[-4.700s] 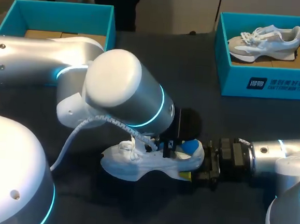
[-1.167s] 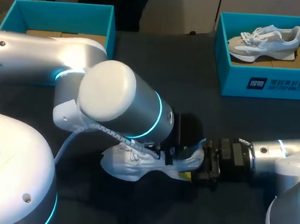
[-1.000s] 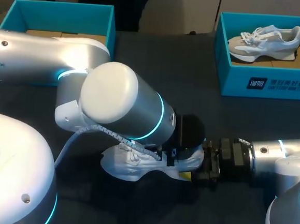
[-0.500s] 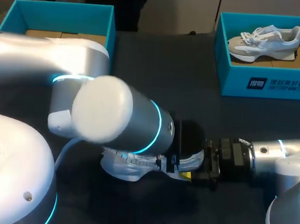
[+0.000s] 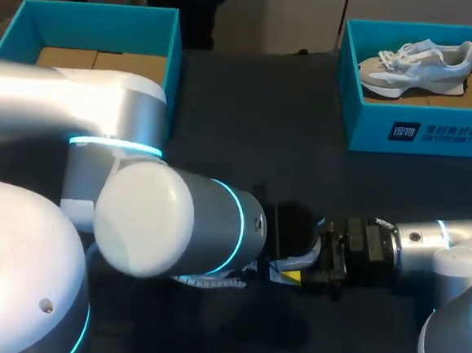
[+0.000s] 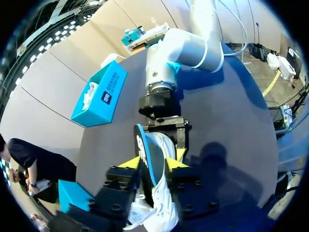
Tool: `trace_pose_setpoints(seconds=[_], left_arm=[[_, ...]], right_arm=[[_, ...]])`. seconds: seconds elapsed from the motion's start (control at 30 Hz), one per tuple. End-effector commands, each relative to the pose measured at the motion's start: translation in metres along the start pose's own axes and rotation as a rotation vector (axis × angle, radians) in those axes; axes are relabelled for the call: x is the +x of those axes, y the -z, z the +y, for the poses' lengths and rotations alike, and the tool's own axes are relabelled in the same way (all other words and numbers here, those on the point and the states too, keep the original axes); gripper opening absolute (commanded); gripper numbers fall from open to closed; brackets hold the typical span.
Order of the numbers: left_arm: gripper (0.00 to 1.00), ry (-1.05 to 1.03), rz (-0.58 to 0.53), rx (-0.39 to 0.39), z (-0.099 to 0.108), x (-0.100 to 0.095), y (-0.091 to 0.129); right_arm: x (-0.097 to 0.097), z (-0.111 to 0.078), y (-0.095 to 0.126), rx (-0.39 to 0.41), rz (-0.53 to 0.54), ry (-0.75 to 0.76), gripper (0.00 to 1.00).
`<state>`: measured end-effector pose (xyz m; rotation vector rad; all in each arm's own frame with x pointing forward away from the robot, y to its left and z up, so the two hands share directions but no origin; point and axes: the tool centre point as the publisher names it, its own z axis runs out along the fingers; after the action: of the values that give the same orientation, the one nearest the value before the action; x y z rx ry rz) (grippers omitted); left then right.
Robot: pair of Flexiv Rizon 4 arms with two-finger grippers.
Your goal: Take the shoe out of the shoebox, open the shoe tongue, remove and reinsert the insole, then place the shoe into the shoebox
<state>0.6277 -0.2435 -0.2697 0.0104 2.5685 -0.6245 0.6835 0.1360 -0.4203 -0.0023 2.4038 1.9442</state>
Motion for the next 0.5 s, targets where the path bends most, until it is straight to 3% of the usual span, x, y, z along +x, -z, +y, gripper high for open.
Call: trace_pose_setpoints(seconds=[0.03, 0.5], left_arm=[[0.42, 0.005, -0.032, -0.002, 0.004, 0.005, -0.001], [0.42, 0.037, -0.131, -0.022, 0.011, 0.012, -0.025]], right_arm=[[0.002, -0.002, -0.003, 0.002, -0.002, 0.000, 0.00], [0.002, -0.002, -0.003, 0.002, -0.002, 0.000, 0.00]])
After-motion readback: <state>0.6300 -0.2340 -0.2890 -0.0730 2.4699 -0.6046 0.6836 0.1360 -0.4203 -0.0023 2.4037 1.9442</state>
